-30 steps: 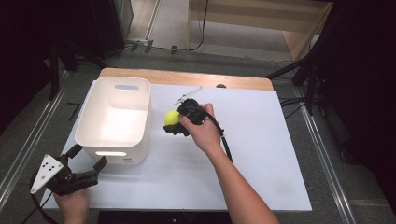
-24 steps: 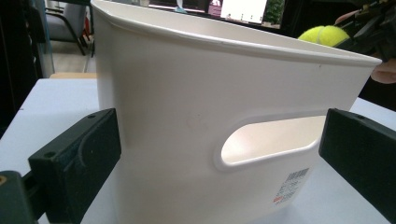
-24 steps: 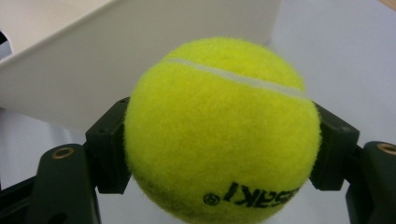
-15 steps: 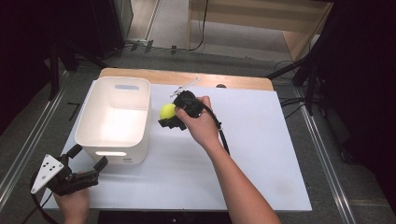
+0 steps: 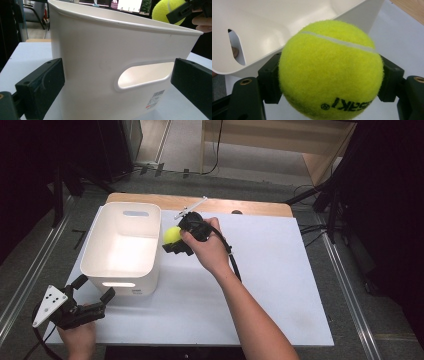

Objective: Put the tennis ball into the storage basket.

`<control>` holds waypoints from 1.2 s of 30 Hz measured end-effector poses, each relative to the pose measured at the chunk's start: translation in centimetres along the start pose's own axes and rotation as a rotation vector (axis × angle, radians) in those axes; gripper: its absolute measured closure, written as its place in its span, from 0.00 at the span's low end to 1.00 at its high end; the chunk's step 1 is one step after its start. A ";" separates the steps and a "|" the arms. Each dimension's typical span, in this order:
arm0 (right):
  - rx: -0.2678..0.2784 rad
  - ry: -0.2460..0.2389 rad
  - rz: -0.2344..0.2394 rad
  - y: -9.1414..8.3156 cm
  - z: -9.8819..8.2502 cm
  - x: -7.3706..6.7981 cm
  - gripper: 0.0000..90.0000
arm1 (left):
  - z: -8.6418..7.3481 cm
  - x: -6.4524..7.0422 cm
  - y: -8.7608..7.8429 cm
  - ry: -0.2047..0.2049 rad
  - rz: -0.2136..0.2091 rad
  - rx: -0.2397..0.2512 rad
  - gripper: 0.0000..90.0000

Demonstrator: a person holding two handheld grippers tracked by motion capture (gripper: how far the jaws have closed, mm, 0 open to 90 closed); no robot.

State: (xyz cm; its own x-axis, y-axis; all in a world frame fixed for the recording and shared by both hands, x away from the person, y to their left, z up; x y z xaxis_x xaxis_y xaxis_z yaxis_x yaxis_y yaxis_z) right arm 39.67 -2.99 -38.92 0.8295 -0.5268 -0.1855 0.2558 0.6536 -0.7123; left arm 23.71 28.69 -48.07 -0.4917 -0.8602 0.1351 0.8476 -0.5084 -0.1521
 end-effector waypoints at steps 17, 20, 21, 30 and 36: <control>0.037 -0.050 0.016 -0.1 2.5 -1.7 0.26 | 0.0 0.0 0.0 0.002 -0.002 0.000 0.00; 0.042 -0.065 0.014 -0.1 3.0 -2.1 0.26 | 0.0 0.0 0.0 0.001 -0.003 0.000 0.00; 0.043 -0.067 0.012 -0.1 3.1 -2.3 0.26 | 0.0 0.0 0.0 0.001 -0.003 0.000 0.00; 0.051 -0.085 0.016 -0.1 4.1 -2.8 0.26 | 0.0 0.0 0.0 0.002 -0.004 0.001 0.00; 0.051 -0.098 0.027 0.6 4.6 -3.3 0.26 | 0.0 0.0 0.0 0.004 -0.003 0.000 0.00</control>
Point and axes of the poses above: each handheld gripper's, and its own axes: y roughly forward along the jaws, z roughly out of its top, x roughly to its right, the point moved 2 cm from there along y, roughly forward along the jaws
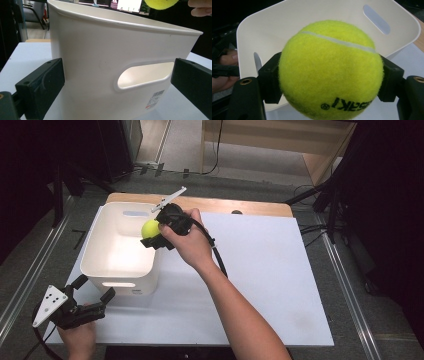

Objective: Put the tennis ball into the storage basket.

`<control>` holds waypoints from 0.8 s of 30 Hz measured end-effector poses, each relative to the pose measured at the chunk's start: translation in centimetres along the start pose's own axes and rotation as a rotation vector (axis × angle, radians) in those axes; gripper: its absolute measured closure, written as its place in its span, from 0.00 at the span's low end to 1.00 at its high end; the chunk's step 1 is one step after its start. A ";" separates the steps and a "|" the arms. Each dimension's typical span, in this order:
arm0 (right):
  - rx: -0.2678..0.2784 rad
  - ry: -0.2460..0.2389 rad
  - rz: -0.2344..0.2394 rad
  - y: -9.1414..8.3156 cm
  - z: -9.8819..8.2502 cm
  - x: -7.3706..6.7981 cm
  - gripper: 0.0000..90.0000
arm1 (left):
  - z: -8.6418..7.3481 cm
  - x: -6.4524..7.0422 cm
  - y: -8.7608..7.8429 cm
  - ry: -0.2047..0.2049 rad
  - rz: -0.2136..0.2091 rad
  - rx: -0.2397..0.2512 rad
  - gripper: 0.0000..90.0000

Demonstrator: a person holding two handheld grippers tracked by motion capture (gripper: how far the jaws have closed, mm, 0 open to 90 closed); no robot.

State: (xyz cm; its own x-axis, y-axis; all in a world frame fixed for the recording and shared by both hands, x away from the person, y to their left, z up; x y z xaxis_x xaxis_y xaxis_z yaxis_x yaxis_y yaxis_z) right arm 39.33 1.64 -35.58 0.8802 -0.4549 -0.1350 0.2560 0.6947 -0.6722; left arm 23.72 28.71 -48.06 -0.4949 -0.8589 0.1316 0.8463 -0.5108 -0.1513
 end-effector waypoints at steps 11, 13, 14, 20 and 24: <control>-0.006 -0.018 0.019 1.0 0.6 -0.8 0.26 | 0.0 0.1 0.0 -0.006 0.002 0.005 0.00; -0.005 -0.025 0.020 1.1 0.7 -0.9 0.26 | 0.0 0.1 -0.1 -0.004 0.000 0.006 0.00; -0.012 -0.028 0.021 1.3 0.7 -1.1 0.26 | 0.0 0.0 -0.1 -0.004 0.001 0.008 0.00; -0.023 -0.042 0.023 1.8 0.6 -1.3 0.26 | 0.0 0.0 -0.1 0.002 0.001 0.006 0.00; -0.027 -0.052 0.032 2.2 0.6 -1.5 0.26 | 0.0 0.0 -0.1 0.003 0.002 0.005 0.00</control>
Point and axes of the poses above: each handheld gripper's, and its own axes: y roughly forward along the jaws, z roughly out of its top, x roughly to its right, the point moved 2 cm from there along y, roughly forward along the jaws
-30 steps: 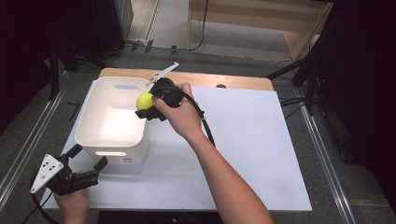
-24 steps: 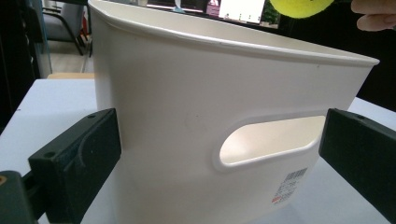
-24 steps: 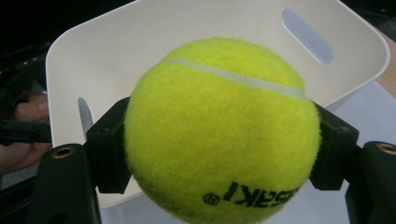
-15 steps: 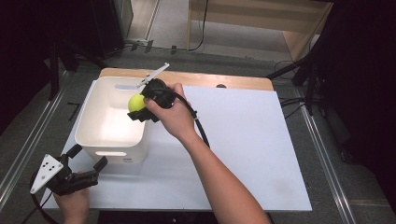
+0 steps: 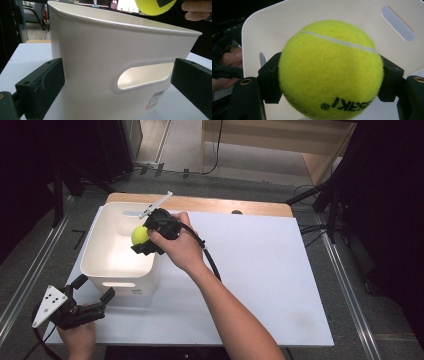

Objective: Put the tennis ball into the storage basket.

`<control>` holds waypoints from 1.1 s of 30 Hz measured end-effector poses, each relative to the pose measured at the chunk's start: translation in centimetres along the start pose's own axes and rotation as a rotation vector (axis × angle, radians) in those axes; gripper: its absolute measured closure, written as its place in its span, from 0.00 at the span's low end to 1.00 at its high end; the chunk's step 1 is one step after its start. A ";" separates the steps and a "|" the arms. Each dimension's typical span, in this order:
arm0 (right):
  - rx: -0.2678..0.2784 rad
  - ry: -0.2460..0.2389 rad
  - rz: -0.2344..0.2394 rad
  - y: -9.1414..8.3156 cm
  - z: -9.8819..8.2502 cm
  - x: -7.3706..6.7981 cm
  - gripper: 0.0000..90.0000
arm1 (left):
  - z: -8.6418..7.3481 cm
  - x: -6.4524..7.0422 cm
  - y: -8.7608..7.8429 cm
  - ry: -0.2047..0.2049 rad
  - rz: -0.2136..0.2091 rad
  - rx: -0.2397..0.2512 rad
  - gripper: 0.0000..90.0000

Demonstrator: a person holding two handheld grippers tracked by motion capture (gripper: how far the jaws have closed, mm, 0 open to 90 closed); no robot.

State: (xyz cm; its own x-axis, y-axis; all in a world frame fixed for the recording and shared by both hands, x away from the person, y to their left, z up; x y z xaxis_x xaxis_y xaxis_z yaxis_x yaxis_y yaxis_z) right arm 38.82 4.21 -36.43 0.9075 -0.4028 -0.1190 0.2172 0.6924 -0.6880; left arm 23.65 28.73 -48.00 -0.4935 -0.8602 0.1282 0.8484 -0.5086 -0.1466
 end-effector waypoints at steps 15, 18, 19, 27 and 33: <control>-0.029 -0.003 0.023 2.2 -0.2 -0.5 0.26 | 0.0 0.0 -0.1 -0.002 -0.001 -0.002 0.00; -0.036 -0.003 0.024 2.7 -0.4 -0.6 0.26 | 0.0 0.0 -0.1 -0.005 -0.002 -0.001 0.00; -0.040 -0.002 0.028 3.0 -0.6 -0.5 0.26 | 0.0 0.0 -0.1 -0.005 -0.002 0.000 0.00; -0.077 -0.028 0.011 4.0 -1.5 -0.5 0.25 | 0.0 0.0 0.0 -0.004 -0.006 -0.002 0.00; -0.069 -0.065 0.013 3.9 -1.7 -0.8 0.14 | 0.0 0.0 0.0 -0.004 -0.009 -0.003 0.00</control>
Point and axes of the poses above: each handheld gripper's, and its own axes: y roughly forward along the jaws, z roughly out of its top, x roughly to its right, the point moved 2 cm from there along y, roughly forward along the jaws
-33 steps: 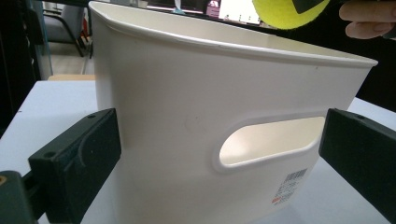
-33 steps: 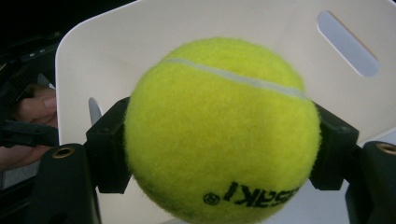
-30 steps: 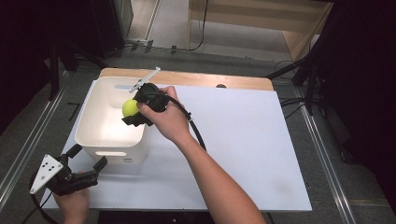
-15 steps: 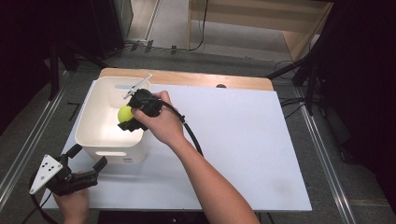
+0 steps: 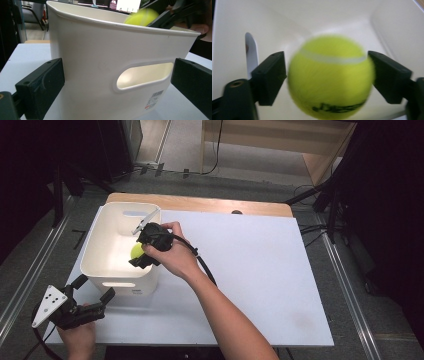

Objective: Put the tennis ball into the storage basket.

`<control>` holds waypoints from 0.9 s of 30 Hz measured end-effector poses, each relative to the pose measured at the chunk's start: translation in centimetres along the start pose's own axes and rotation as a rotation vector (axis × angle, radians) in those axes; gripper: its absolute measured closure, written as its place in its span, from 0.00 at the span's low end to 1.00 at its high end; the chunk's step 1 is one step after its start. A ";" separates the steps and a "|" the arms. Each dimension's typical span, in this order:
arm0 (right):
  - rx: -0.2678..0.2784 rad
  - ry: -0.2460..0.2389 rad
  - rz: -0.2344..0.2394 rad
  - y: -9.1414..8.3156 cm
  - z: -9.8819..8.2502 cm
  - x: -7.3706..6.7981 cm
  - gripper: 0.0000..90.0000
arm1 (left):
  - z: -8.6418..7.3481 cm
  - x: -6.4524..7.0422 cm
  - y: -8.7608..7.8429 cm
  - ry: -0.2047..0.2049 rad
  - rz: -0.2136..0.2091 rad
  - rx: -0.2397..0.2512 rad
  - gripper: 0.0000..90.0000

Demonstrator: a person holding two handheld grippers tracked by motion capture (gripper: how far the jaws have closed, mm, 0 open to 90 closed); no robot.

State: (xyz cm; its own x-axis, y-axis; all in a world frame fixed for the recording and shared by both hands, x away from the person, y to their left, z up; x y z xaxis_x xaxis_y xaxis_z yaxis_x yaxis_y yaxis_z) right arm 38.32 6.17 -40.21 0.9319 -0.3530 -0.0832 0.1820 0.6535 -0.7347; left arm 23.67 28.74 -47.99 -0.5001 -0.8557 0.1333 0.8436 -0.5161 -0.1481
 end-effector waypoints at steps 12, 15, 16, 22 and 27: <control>0.146 0.006 -0.050 -4.0 -0.6 -0.2 0.01 | 0.0 0.1 0.0 0.003 0.004 -0.002 0.00; 0.164 0.017 -0.060 -4.7 -0.9 0.0 0.00 | 0.0 0.1 0.1 0.006 0.005 -0.002 0.00; 0.179 0.022 -0.060 -5.2 -1.1 0.0 0.00 | 0.0 0.1 0.1 0.008 0.006 -0.004 0.00; 0.211 0.035 -0.096 -7.3 -2.5 0.1 0.00 | 0.0 0.1 0.1 0.012 0.011 -0.006 0.00; 0.226 0.048 -0.121 -8.8 -4.0 0.4 0.00 | -0.1 0.1 0.1 0.015 0.016 -0.008 0.00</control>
State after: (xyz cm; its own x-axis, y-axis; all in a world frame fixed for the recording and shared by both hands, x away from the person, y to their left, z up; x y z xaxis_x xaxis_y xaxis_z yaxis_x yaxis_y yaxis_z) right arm 35.84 -2.38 -36.52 0.8841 -0.4656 -0.0400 0.3617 0.7360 -0.5722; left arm 23.70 28.54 -48.06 -0.4894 -0.8643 0.1157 0.8500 -0.5025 -0.1583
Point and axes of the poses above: each handheld gripper's, and its own axes: y roughly forward along the jaws, z roughly out of its top, x roughly to its right, the point moved 2 cm from there along y, roughly forward along the jaws
